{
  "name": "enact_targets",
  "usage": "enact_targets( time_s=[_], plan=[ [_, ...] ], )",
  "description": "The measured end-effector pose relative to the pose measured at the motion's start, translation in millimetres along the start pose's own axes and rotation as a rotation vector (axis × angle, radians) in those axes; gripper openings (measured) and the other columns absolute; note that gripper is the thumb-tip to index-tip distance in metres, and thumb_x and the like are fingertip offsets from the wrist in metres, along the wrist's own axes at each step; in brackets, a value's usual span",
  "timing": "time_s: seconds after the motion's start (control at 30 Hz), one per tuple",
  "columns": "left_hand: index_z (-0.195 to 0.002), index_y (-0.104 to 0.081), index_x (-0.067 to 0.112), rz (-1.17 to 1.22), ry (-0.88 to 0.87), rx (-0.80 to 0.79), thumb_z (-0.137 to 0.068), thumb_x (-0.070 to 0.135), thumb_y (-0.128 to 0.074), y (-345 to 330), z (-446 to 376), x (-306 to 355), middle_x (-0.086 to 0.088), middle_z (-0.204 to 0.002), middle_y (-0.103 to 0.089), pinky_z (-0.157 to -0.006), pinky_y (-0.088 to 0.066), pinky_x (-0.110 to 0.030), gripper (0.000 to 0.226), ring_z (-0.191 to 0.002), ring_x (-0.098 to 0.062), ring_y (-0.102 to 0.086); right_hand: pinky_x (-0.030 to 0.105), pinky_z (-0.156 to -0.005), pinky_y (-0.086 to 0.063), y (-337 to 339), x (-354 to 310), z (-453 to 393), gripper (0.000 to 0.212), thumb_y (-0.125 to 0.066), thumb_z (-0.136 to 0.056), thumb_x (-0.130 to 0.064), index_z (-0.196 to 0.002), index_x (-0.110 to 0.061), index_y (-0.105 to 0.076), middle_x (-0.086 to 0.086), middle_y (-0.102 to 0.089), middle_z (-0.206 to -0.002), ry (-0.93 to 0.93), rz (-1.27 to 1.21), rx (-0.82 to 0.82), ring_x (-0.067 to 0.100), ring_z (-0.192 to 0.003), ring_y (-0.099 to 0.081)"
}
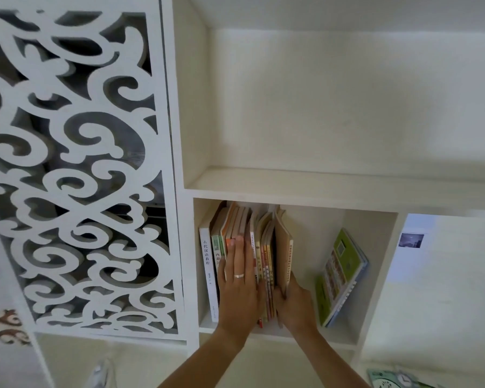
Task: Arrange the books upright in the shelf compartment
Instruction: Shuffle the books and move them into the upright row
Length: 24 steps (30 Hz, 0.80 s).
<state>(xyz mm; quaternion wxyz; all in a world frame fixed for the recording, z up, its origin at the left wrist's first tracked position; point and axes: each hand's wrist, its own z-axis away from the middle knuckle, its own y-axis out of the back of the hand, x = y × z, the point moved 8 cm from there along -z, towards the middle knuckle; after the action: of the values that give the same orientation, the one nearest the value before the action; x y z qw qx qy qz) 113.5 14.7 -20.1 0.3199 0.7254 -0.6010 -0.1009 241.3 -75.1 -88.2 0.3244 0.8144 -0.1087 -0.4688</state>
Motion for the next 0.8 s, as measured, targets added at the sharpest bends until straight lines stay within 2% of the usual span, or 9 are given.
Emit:
enact_targets(
  time_s=[0.17,0.23,0.27,0.4,0.5,0.57,0.67,0.73,0.8],
  plan=[
    [-0.157,-0.025,0.002,-0.004,-0.057,0.001,-0.091,0.028,-0.066,-10,5,-9,-0.021,-0.167,-0.014,-0.119,-0.029,-0.058,0.082,-0.155,-0.036,-0.014,0.029,-0.069,-0.050,-1,-3,2,0.040,-0.054,-0.100,-0.025,-0.140,-0.021,-0.053,0.005,-0.076,-0.098,-0.018,0.020,-0.011,0.026,-0.085,-0.073],
    [-0.155,-0.028,0.002,0.018,-0.075,0.005,-0.095,0.026,-0.058,-17,13,-7,-0.022,-0.166,-0.016,-0.116,-0.032,-0.061,0.071,-0.154,-0.037,-0.017,0.033,-0.073,-0.056,-1,-3,1,0.040,-0.054,-0.101,-0.029,-0.140,-0.021,-0.051,0.004,-0.076,-0.099,-0.018,0.042,-0.017,0.025,-0.085,-0.073],
    [-0.151,-0.036,0.001,0.030,-0.067,0.011,-0.097,0.026,-0.053,-19,17,-6,-0.022,-0.165,-0.018,-0.115,-0.034,-0.062,0.062,-0.154,-0.037,-0.018,0.035,-0.076,-0.057,-2,-4,1,0.042,-0.054,-0.101,-0.032,-0.140,-0.020,-0.049,0.004,-0.076,-0.101,-0.014,0.062,-0.022,0.026,-0.088,-0.073],
    [-0.134,-0.059,0.004,0.035,0.061,0.065,-0.101,0.034,-0.049,-16,14,-1,-0.017,-0.163,-0.029,-0.116,-0.035,-0.055,0.046,-0.153,-0.030,-0.025,0.033,-0.076,-0.049,-9,-10,5,0.066,-0.049,-0.098,-0.058,-0.153,-0.027,-0.030,0.004,-0.068,-0.112,-0.009,0.109,-0.084,0.026,-0.099,-0.069],
    [-0.109,-0.072,0.007,0.071,0.139,0.152,-0.098,0.029,-0.051,-4,1,-3,-0.011,-0.151,-0.043,-0.104,-0.044,-0.049,0.032,-0.139,-0.027,-0.040,0.037,-0.084,-0.054,-18,-2,6,0.090,-0.054,-0.085,-0.070,-0.158,-0.036,-0.013,0.004,-0.063,-0.122,-0.042,0.087,-0.189,0.027,-0.107,-0.067],
    [-0.100,-0.074,0.010,0.112,0.132,0.180,-0.086,0.023,-0.065,0,2,-7,-0.010,-0.143,-0.050,-0.103,-0.043,-0.045,0.021,-0.133,-0.027,-0.045,0.043,-0.089,-0.057,-21,2,6,0.099,-0.056,-0.077,-0.074,-0.158,-0.042,-0.008,0.001,-0.064,-0.128,-0.044,0.024,-0.212,0.025,-0.110,-0.068],
    [-0.098,-0.072,0.013,0.184,0.067,0.163,-0.070,0.020,-0.078,6,13,-4,-0.007,-0.122,-0.061,-0.098,-0.046,-0.044,0.029,-0.118,-0.027,-0.055,0.046,-0.092,-0.058,-18,0,11,0.105,-0.058,-0.074,-0.082,-0.157,-0.040,-0.010,-0.002,-0.062,-0.132,-0.026,-0.048,-0.176,0.021,-0.114,-0.066],
    [-0.102,-0.068,0.014,0.188,0.087,0.137,-0.073,0.026,-0.074,9,16,-1,-0.006,-0.114,-0.063,-0.092,-0.048,-0.037,0.032,-0.109,-0.024,-0.058,0.045,-0.092,-0.059,-20,-2,13,0.106,-0.062,-0.071,-0.082,-0.156,-0.040,-0.014,-0.003,-0.061,-0.132,-0.011,-0.052,-0.170,0.019,-0.114,-0.066],
    [-0.118,-0.055,0.016,0.236,0.220,0.078,-0.083,0.038,-0.063,9,12,-3,-0.005,-0.113,-0.061,-0.083,-0.053,-0.031,0.042,-0.099,-0.020,-0.061,0.045,-0.090,-0.060,-27,4,13,0.112,-0.070,-0.068,-0.080,-0.156,-0.043,-0.012,-0.005,-0.060,-0.134,-0.020,-0.067,-0.180,0.017,-0.113,-0.066]
  ],
)
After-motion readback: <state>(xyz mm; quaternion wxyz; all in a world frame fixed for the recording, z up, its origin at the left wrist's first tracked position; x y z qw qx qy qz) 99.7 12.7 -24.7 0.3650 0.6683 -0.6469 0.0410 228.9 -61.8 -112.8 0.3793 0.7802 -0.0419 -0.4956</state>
